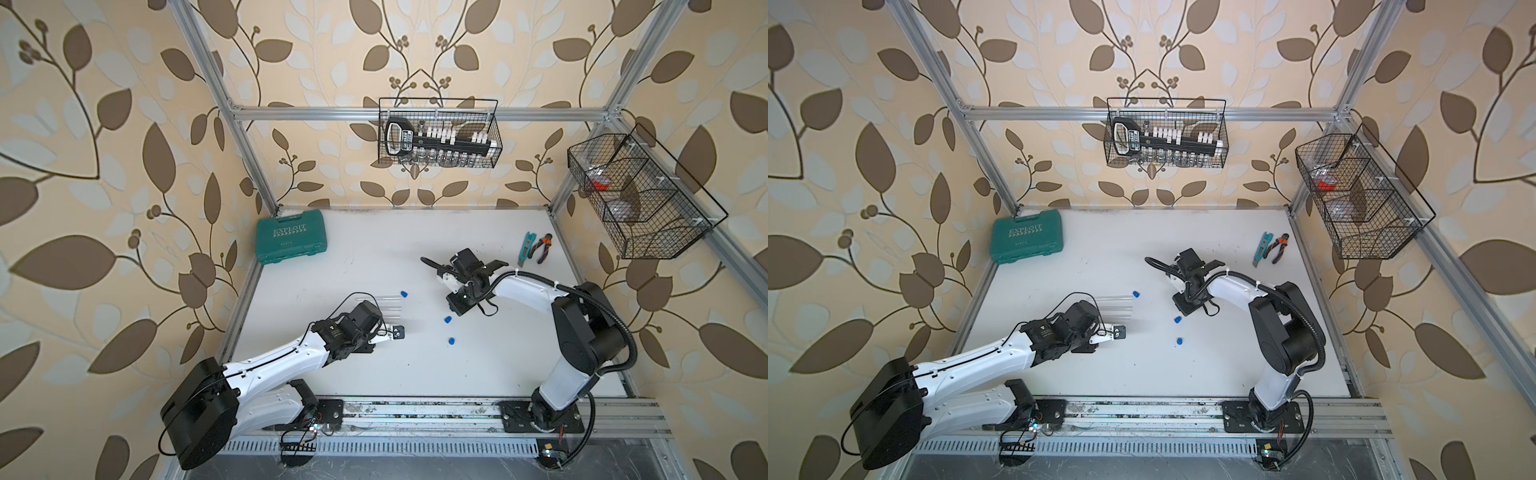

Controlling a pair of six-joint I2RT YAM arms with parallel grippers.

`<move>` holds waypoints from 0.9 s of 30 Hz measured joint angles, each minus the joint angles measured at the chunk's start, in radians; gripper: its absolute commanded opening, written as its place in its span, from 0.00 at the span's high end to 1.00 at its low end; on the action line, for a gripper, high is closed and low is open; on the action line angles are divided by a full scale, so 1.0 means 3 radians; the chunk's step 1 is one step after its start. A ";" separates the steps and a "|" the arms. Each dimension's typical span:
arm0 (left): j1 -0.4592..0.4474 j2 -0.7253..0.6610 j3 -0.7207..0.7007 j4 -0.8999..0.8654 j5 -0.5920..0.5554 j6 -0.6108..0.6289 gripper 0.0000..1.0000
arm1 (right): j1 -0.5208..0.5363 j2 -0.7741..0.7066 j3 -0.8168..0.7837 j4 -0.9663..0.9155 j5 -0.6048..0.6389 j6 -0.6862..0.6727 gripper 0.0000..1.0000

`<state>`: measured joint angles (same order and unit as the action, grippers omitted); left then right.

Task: Insert stoppers into test tubes
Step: Pick up the stopper from the center of the board.

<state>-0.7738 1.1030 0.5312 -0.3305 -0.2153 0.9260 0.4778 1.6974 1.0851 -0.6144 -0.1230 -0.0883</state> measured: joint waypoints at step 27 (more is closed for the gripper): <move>0.0033 -0.0061 -0.0005 0.0698 0.0717 0.0504 1.00 | 0.0732 -0.0718 0.0123 -0.0659 -0.1100 -0.0032 0.87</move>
<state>-0.7639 1.0847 0.5297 -0.1211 -0.0002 1.0771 0.6975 1.4818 1.1221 -0.8120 -0.4530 -0.0978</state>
